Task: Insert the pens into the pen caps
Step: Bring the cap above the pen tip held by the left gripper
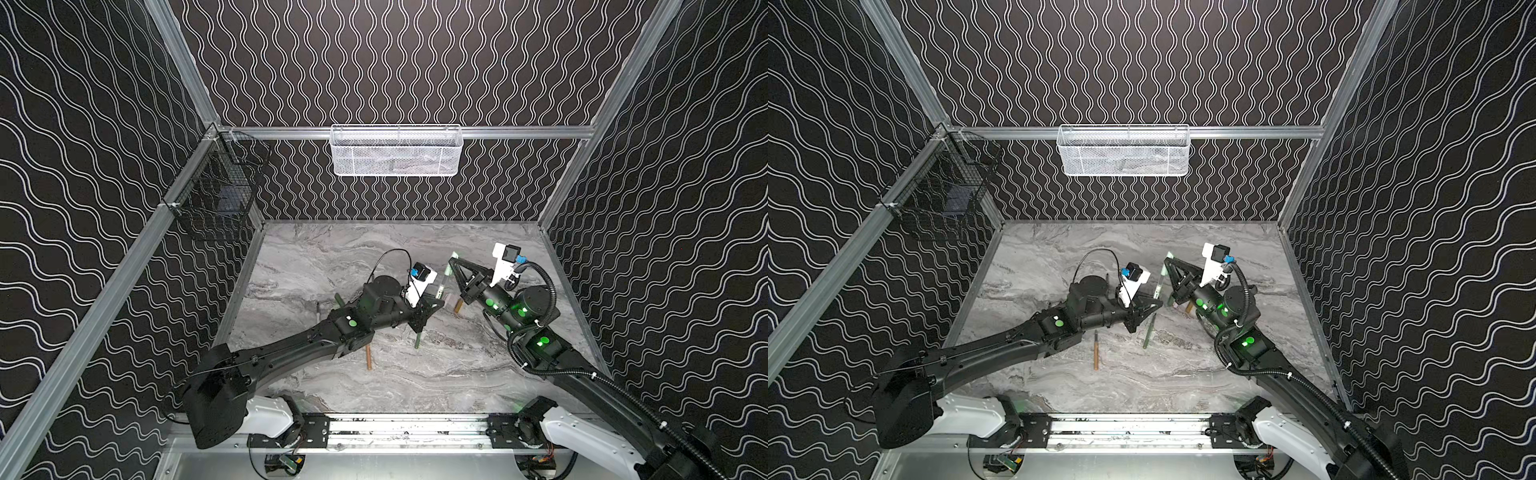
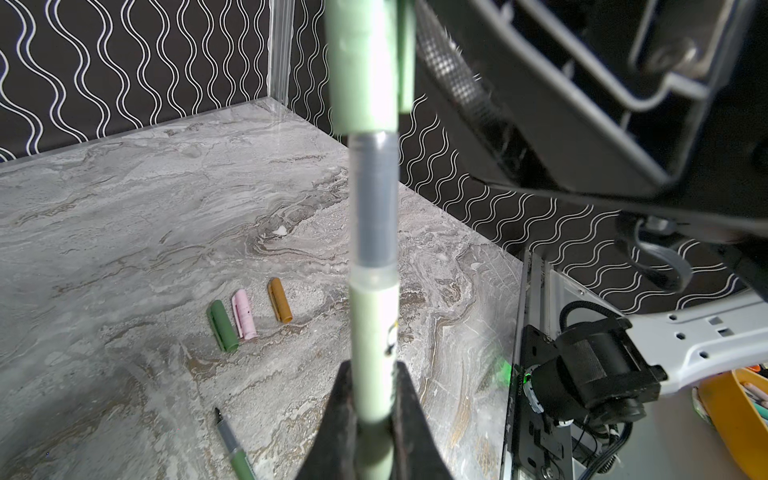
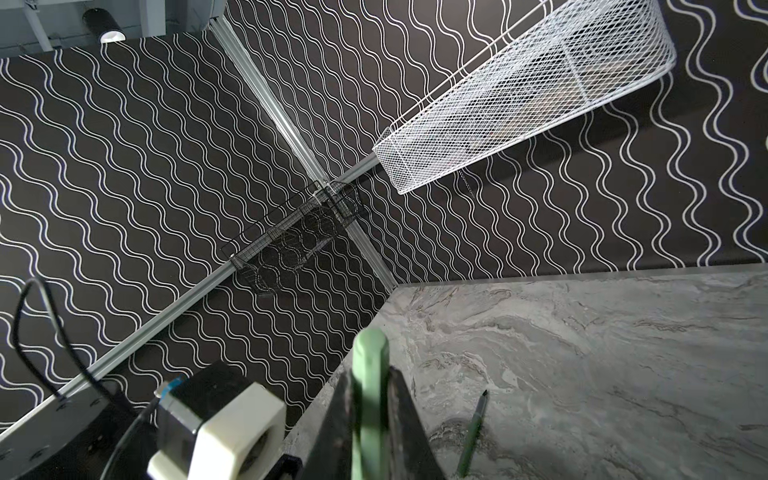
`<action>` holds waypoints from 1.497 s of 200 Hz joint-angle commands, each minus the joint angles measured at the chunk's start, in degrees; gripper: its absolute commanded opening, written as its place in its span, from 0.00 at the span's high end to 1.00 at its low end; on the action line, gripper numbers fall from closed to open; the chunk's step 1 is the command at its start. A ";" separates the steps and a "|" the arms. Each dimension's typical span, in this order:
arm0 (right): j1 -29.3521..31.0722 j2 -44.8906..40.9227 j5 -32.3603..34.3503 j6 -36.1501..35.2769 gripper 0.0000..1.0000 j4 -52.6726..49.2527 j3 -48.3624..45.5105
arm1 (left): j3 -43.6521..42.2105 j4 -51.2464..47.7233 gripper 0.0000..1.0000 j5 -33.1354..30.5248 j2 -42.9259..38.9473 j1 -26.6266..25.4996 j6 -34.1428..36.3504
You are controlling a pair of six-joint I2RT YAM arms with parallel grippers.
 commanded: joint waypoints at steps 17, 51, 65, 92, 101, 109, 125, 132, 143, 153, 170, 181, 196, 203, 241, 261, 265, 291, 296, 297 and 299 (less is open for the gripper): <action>0.18 -0.06 -2.41 1.63 0.87 1.34 -0.51 | -0.28 8.34 1.00 0.86 -0.54 0.34 -1.06; 0.36 -0.69 -2.97 2.50 0.87 2.57 -1.03 | -0.44 9.40 1.00 2.04 -0.06 0.61 -1.75; 0.43 -0.63 -3.44 2.60 0.88 2.55 -0.86 | -0.10 8.97 1.00 2.65 0.32 0.55 -1.78; 0.58 -0.23 -3.63 2.64 0.88 2.74 -1.03 | 0.05 9.00 1.00 2.99 0.74 0.64 -1.99; 0.76 -0.02 -3.85 2.25 0.88 2.62 -1.11 | 0.06 8.80 1.00 2.89 0.67 0.70 -1.91; 0.80 0.07 -3.85 1.87 0.87 2.30 -1.11 | 0.24 8.56 1.00 2.81 0.60 0.73 -1.82; 0.94 0.16 -4.11 0.41 0.86 1.14 -0.96 | 0.47 8.09 1.00 2.92 0.74 1.03 -2.07; 0.95 0.18 -4.11 -0.19 0.85 0.17 -0.73 | 0.70 7.75 1.00 2.94 0.81 1.05 -2.05; 1.10 0.07 -4.20 -1.19 0.84 -0.55 -0.68 | 0.99 7.36 1.00 3.19 1.04 1.42 -2.22; 1.19 -0.09 -4.29 -2.09 0.83 -1.36 -0.53 | 1.17 7.34 1.00 3.34 1.09 1.65 -2.18; 1.37 -0.27 -4.44 -3.34 0.81 -3.13 0.06 | 1.09 7.36 1.00 3.25 1.05 1.99 -2.17; 1.53 -0.31 -4.79 -4.14 0.78 -4.34 0.53 | 1.21 6.97 1.00 3.09 0.94 2.18 -1.74; 1.60 -0.42 -5.23 -4.93 0.75 -6.11 1.27 | 1.26 6.77 1.00 2.87 0.65 2.62 -1.48; 1.64 -0.53 -5.56 -5.22 0.72 -7.21 1.73 | 1.17 6.84 1.00 2.85 0.54 2.84 -1.38; 1.63 -2.05 -5.71 -6.59 0.53 -11.85 3.08 | 0.62 7.06 1.00 1.06 -0.38 3.75 0.61; 1.66 -2.27 -6.28 -8.37 0.48 -15.49 3.83 | 0.08 7.40 1.00 0.06 -1.05 4.34 2.39; 1.64 -2.26 -6.65 -8.77 0.47 -16.12 3.95 | 0.17 7.28 1.00 -0.01 -1.13 4.43 2.96; 1.64 -2.03 -8.59 -10.12 0.43 -19.43 4.67 | 0.46 5.92 1.00 -1.16 -1.59 4.59 5.78; 1.69 -2.03 -9.32 -10.82 0.43 -19.96 4.83 | 0.47 5.90 1.00 -1.43 -1.60 4.65 6.27; 1.66 -1.99 -9.53 -10.94 0.43 -20.03 4.85 | 0.42 5.88 1.00 -1.44 -1.60 4.65 6.40; 1.69 -1.98 -9.91 -11.18 0.43 -20.13 4.86 | 0.43 5.82 1.00 -1.45 -1.68 4.65 6.57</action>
